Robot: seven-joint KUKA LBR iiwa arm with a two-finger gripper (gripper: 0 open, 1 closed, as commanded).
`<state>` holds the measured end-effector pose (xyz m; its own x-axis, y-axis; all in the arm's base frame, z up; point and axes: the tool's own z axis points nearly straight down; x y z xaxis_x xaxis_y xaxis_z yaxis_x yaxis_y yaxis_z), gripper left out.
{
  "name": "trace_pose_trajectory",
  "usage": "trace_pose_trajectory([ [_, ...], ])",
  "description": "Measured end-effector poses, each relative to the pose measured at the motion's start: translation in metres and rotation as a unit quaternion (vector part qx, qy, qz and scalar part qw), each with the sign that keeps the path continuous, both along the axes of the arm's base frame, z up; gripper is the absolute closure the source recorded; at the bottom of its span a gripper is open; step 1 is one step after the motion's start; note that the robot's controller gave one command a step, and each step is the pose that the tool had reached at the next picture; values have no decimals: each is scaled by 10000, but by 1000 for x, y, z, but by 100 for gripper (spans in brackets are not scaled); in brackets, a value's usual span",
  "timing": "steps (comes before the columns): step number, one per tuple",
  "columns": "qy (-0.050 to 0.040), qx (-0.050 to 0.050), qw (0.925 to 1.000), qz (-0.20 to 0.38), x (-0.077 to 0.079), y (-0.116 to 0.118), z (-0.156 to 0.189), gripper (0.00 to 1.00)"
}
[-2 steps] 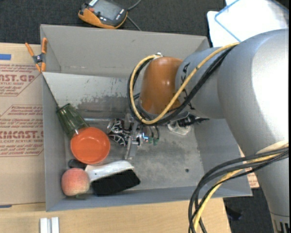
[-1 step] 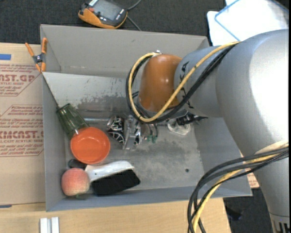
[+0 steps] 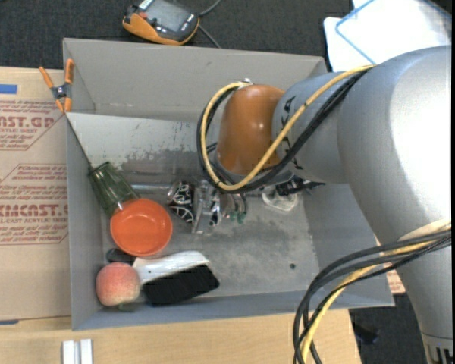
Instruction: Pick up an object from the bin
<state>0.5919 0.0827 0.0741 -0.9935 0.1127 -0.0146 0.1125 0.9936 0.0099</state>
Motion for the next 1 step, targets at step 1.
trace_pose_trajectory([
  [1, -8, 4, 10000, 0, 0, 0, 6, 100],
])
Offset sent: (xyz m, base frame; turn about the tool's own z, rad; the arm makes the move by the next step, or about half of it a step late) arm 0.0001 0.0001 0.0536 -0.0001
